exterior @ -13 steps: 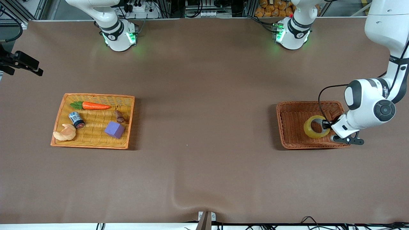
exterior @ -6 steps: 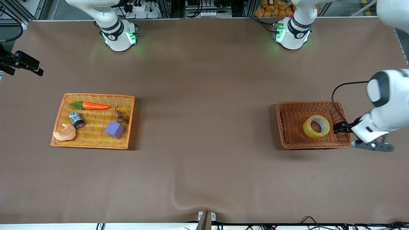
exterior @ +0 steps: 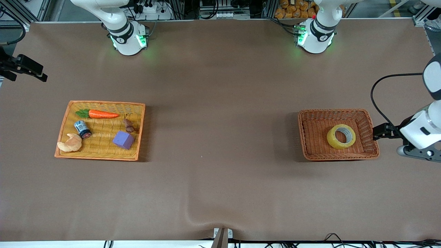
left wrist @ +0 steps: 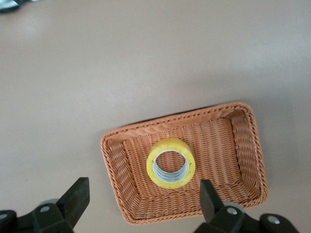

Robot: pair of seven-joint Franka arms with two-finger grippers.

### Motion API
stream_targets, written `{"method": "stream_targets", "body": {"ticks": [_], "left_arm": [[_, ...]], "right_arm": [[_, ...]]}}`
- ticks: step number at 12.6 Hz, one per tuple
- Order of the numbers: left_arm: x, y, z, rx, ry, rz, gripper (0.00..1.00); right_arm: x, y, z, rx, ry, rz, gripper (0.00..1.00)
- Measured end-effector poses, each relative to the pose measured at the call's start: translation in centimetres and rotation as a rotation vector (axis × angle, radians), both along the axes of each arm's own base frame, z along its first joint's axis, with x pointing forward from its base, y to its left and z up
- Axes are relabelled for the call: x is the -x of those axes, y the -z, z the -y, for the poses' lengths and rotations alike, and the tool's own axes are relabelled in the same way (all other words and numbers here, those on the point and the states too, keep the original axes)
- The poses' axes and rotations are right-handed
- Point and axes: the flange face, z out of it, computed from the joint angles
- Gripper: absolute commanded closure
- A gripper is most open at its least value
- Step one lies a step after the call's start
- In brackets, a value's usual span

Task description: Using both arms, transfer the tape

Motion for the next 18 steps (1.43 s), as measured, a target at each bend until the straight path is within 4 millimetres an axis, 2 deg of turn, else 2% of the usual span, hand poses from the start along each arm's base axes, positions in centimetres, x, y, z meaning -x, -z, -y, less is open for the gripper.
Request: {"method": "stream_targets", "body": {"ticks": [2, 4, 9, 10, 13, 18], "left_arm": [[1.6, -4.0, 0.4, -0.007, 0.002, 0.025, 0.0], [3.4, -6.9, 0.6, -0.014, -0.001, 0.032, 0.0], [7.8, -11.4, 1.2, 0.008, -0.028, -0.021, 0.0], [8.8, -12.1, 1.5, 0.01, -0.046, -0.029, 0.0], [10.9, -12.0, 1.2, 0.036, -0.11, -0.048, 0.0], [11.1, -11.9, 1.0, 0.039, -0.116, -0.051, 0.0]], "right_arm": [[0.0, -0.5, -0.1, 0.0, -0.002, 0.011, 0.0], [-0.2, -0.3, -0.6, 0.0, -0.012, 0.007, 0.0], [-0.4, 0.0, -1.5, 0.001, -0.028, 0.001, 0.0], [-0.4, 0.0, -1.5, 0.001, -0.028, 0.001, 0.0], [-0.4, 0.0, -1.5, 0.001, -0.029, 0.0, 0.0], [-0.5, 0.3, -1.6, 0.001, -0.029, -0.008, 0.0]]}}
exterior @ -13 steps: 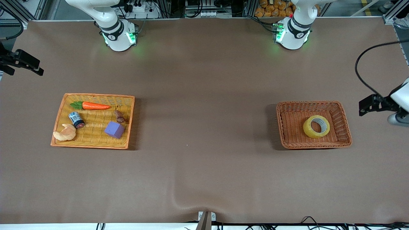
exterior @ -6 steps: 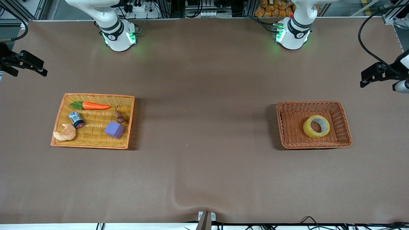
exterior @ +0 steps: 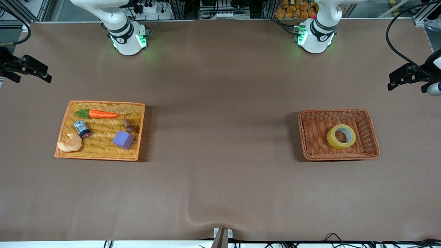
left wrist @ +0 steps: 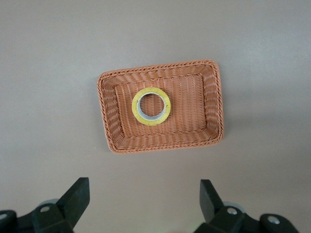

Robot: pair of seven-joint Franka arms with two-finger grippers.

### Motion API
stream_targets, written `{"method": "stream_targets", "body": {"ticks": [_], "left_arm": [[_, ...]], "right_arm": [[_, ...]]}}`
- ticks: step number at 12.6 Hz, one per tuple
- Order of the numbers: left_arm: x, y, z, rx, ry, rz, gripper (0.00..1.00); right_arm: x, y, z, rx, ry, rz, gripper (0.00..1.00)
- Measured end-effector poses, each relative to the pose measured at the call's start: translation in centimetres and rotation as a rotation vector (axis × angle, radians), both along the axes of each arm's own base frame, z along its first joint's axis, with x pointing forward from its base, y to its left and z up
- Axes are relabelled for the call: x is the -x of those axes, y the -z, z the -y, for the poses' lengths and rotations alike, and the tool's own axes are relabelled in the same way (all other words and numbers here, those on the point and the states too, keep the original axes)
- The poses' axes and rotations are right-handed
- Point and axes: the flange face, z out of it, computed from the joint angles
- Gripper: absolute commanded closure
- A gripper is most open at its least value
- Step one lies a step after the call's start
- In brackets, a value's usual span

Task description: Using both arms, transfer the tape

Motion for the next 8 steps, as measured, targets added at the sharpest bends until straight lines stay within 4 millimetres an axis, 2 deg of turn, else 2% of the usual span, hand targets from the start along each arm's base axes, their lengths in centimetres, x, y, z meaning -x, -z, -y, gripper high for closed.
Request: {"method": "stream_targets", "body": {"ticks": [4, 8], "left_arm": [[0.3, -0.1, 0.0, 0.002, -0.001, -0.019, 0.0], [0.5, -0.1, 1.0, 0.003, -0.027, -0.032, 0.0]], "right_arm": [[-0.1, 0.1, 0.0, 0.0, 0.0, -0.004, 0.0], [0.0, 0.4, -0.3, 0.0, -0.005, -0.022, 0.0]]}}
